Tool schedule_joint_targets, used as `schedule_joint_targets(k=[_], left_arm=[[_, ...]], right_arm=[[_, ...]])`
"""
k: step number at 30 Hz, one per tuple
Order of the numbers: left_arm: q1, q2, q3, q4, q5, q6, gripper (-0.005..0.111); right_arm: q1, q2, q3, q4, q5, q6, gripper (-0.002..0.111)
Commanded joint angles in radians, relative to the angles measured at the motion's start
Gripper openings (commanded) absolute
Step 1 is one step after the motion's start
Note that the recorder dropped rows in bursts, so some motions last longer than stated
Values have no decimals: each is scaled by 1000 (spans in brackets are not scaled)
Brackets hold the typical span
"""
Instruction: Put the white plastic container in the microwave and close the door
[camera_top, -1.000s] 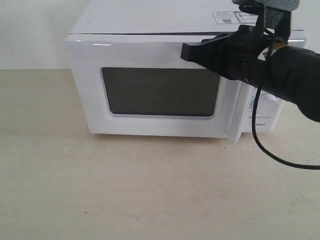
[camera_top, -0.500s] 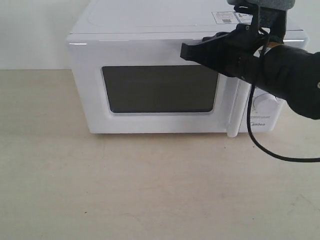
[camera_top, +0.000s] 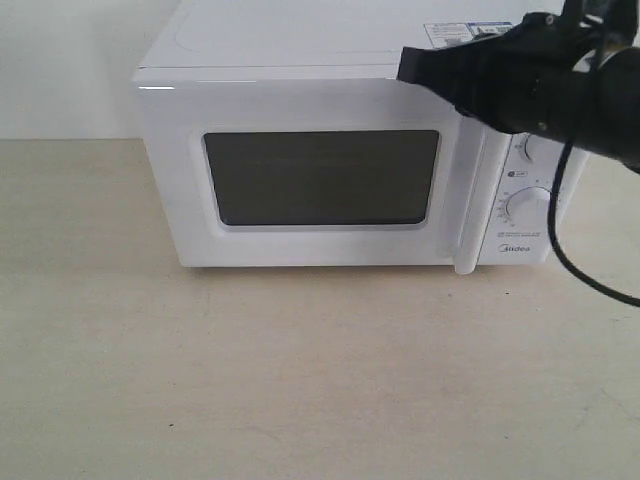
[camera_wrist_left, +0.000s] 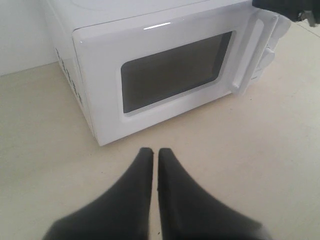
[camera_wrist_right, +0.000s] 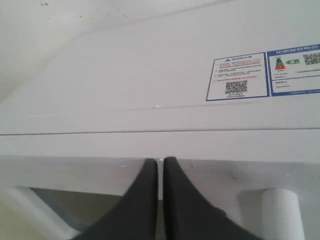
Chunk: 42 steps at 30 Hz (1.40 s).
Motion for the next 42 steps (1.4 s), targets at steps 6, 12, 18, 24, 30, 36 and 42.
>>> schedule_joint_targets(k=[6,12,18,24,30,36,42], left_arm=[[2,-9,2,2,1,-10,4],[2,-9,2,2,1,-10,4],[2,-9,2,2,1,-10,4],[2,-9,2,2,1,-10,4],[2,-9,2,4,1,-10,4],[2,-9,2,4,1,-10,4],[2,-9,2,4,1,-10,4]], right_arm=[[-6,-283,-1,-4,449,-23,0],[-6,-421,-1,3,871,-9,0],[-6,-435,-1,-29,862,-30,0],[-56,-483,21,-158,753,-50,0],[-310,-871,270,-192,563,-48,0],[-395,-1217,493,-251,490,-50,0],[-397,-1313,649,-262,392,-50,0]])
